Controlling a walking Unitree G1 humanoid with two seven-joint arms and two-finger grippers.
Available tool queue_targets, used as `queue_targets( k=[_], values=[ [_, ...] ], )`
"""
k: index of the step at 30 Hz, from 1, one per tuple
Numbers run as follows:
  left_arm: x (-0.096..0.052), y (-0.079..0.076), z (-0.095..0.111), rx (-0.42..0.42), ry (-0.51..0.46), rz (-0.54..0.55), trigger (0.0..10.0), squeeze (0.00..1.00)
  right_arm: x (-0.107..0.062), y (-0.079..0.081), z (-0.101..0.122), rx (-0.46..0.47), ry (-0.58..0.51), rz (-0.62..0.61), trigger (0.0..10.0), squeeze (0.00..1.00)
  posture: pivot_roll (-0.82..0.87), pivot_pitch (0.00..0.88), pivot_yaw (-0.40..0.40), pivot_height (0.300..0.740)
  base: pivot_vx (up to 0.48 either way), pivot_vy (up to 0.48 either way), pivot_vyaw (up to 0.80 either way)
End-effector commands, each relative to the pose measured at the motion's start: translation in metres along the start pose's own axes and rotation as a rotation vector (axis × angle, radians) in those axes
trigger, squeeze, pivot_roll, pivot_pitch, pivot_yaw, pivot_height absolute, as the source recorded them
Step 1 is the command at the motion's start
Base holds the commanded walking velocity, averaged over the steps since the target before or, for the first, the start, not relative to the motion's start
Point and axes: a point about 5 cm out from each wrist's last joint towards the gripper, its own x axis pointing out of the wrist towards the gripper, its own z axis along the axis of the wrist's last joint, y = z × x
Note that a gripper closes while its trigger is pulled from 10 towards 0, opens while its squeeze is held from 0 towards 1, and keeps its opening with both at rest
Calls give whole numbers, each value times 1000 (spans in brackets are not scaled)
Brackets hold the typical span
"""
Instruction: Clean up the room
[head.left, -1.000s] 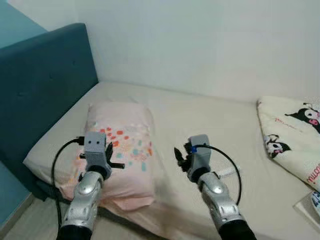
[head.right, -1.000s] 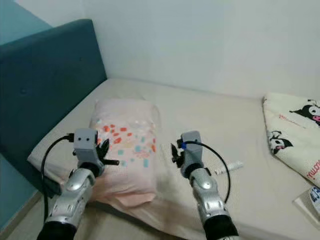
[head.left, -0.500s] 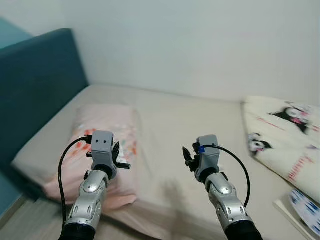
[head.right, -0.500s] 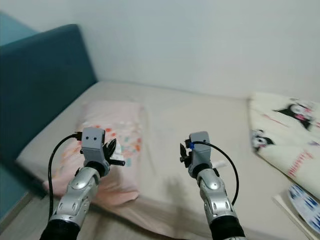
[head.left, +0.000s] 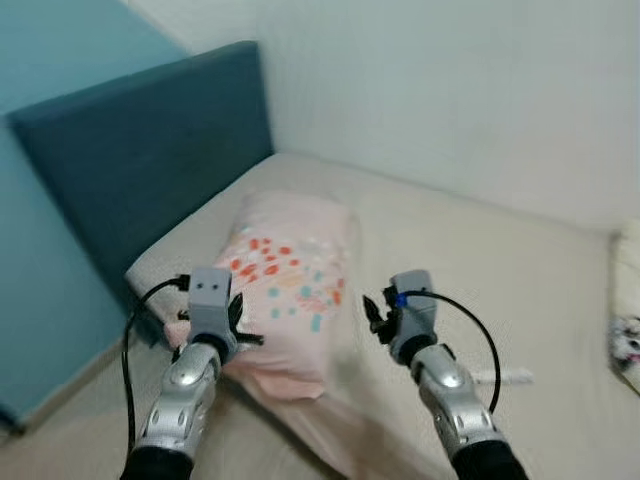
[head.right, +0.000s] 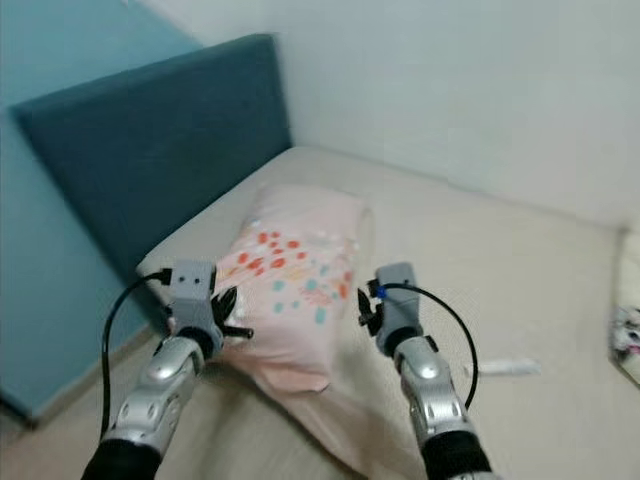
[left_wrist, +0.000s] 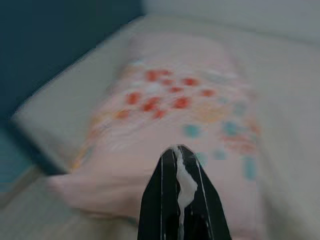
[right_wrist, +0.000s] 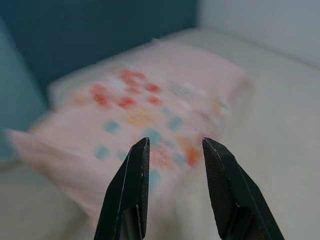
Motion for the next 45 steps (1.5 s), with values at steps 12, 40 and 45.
queue_targets(
  k=[12,40,45],
  values=[
    [-1,-4,-3,9,16,-10,10000,0,-5,-7,-5,-20,24,-2,10000,0,-5,1,-22,740,0,0,800],
    [-2,-12,-6,31,28,-51,10000,0,-7,-15,-5,-14,24,-42,10000,0,-22,7,-31,740,0,-47,400],
    [-2,-12,-6,31,29,-54,10000,0,-7,-14,-5,-12,25,-47,10000,0,-22,7,-29,740,0,-343,0]
  ],
)
